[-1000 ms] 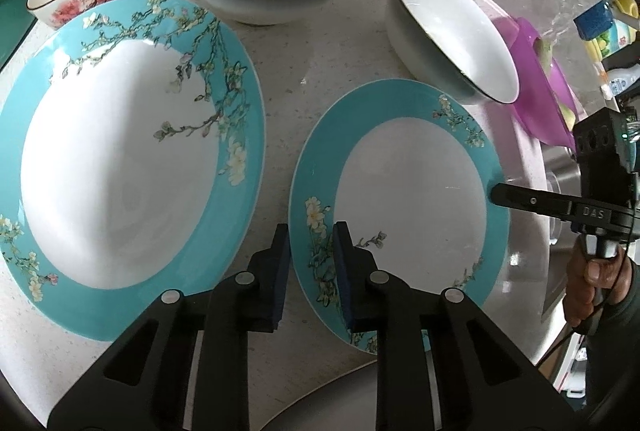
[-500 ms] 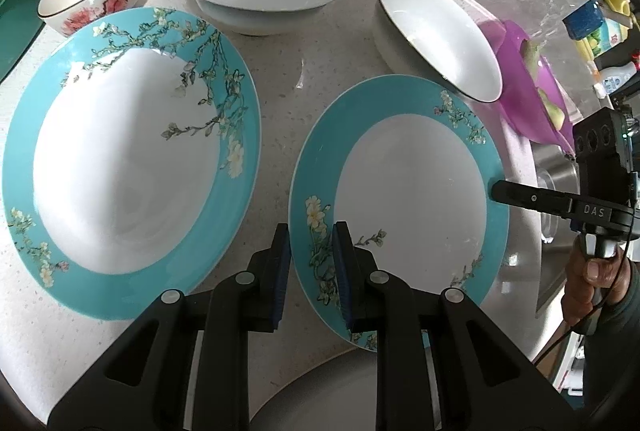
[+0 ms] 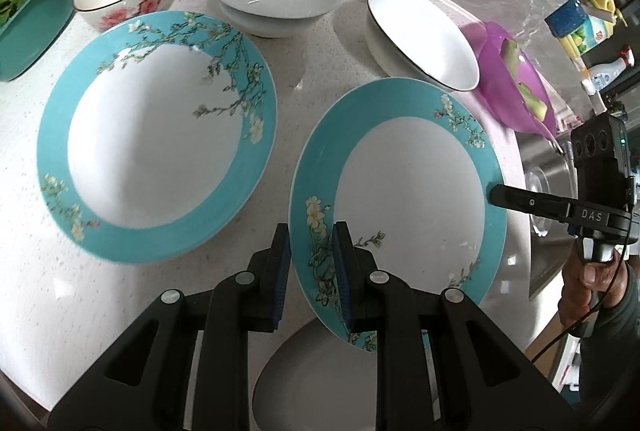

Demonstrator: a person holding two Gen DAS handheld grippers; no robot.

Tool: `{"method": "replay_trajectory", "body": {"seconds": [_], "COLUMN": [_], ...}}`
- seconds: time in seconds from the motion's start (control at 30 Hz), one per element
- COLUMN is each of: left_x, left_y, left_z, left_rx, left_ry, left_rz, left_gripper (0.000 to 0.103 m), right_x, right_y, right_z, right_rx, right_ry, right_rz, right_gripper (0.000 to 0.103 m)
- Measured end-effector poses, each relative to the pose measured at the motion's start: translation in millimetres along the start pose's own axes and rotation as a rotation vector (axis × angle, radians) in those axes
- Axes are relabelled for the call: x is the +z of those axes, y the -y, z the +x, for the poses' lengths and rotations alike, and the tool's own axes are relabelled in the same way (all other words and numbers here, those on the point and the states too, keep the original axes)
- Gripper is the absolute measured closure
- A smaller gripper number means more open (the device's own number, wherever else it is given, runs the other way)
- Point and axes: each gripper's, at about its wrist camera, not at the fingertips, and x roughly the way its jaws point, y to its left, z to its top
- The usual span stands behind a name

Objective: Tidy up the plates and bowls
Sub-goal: 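Lift the teal floral plate and lower it onto the grey-rimmed plate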

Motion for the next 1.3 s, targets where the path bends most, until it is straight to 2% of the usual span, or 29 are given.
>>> {"method": "replay_trajectory", "body": {"seconds": [0.27,0.67,1.03,1.3], "left_x": [-36.5,-120.3,-151.1,-163.8], "left_y": [-10.5,-21.9,-24.6,-19.0], "left_z": [-24.5,-38.7,-27.6,-17.7], "left_rx": [-0.013,-0.014,0.006,0.037], "left_ry": [-0.004,-0.049,-0.090,-0.110], "left_rz": [-0.012,-0.022,0.000,0.033], "left_gripper": [0.085,0.085,0.085,0.084], "right_x": [-29.0,-90.1,-129.5,-138.7], "right_y": [-19.1,-35.6,-25.6,-18.8], "right_z": [-1.5,7.6,18.9,24.2], "right_rx": [0.005,-0.016,-0.052,-0.083], "right_ry": [-0.011,-0.047,-0.086,-0.096], "right_rz": [0.000,0.005,0.032,0.036], "right_gripper": [0.092,0.092,0.092,0.091]}}
